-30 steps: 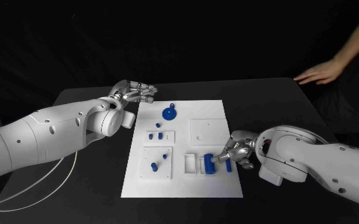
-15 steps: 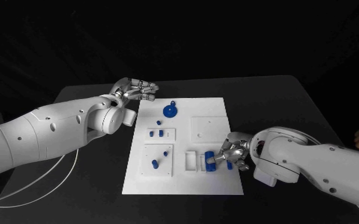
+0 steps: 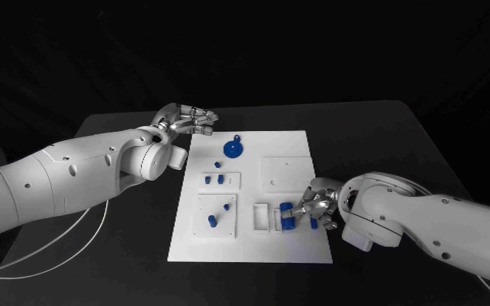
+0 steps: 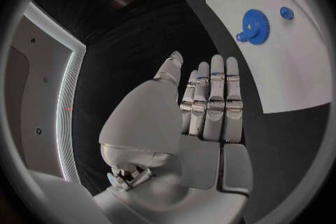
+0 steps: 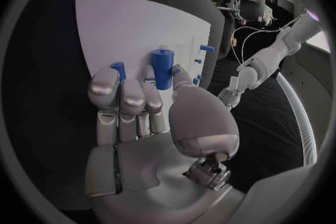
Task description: Assemble the parts on the task board
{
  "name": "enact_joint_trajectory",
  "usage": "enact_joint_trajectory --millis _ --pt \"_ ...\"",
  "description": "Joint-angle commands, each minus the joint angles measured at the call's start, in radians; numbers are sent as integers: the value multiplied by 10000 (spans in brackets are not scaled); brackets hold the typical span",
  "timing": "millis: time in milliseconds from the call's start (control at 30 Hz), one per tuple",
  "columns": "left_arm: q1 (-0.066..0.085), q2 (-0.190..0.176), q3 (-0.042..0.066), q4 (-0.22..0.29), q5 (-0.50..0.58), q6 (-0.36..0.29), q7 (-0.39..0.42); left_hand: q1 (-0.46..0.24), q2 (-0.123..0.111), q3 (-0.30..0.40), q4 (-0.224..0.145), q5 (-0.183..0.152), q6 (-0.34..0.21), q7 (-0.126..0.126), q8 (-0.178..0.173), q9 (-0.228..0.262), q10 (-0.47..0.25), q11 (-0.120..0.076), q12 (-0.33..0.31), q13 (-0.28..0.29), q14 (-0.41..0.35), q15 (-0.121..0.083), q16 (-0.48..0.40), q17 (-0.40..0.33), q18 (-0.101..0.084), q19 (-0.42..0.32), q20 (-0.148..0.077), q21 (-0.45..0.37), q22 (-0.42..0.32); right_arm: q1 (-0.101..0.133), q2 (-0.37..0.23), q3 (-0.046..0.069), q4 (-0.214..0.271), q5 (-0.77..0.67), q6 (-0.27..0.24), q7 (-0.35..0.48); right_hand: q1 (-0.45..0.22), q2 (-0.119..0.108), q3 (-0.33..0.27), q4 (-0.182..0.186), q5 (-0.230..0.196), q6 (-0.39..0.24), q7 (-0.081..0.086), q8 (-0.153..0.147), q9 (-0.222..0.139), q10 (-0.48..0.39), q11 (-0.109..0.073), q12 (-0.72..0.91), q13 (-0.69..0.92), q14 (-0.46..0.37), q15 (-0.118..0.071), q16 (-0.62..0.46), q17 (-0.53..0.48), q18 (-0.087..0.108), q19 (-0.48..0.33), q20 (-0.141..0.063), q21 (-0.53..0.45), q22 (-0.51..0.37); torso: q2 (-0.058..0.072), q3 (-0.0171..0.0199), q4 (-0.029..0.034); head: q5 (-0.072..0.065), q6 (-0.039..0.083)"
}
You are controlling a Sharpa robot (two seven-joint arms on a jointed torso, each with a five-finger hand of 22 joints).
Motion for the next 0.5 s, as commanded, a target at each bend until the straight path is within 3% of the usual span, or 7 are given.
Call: enact_joint_trajectory --millis 33,333,500 --pt "10 7 7 42 -27 131 45 31 14 -65 -19 23 -53 -2 -16 2 -43 41 24 9 -20 69 -2 17 -93 81 9 67 -9 -27 63 -51 -93 19 -69 -263 -73 -15 -1 31 36 -64 25 -72 -33 16 -19 26 -1 27 -5 52 1 -14 557 -5 22 1016 -3 -6 -6 11 -16" --pt "10 -3 7 82 -27 151 32 19 13 -82 -15 15 -65 0 -22 0 -44 42 24 10 -19 69 -1 18 -94 82 11 68 -23 -27 342 -209 -349 77 -122 -265 -74 -22 -1 49 40 -67 26 -70 -45 15 -20 24 4 29 1 55 6 -13 555 0 20 1016 4 4 20 38 -48" --pt "11 -21 7 95 -27 153 17 6 9 -100 -12 16 -85 6 -24 -1 -48 46 24 10 -19 70 0 20 -94 83 13 67 -36 -27 457 -279 -456 115 -177 -264 -69 -31 6 55 62 -73 27 -69 -54 11 -18 18 5 27 1 44 -2 -11 555 1 12 1013 -1 0 1 47 -73"
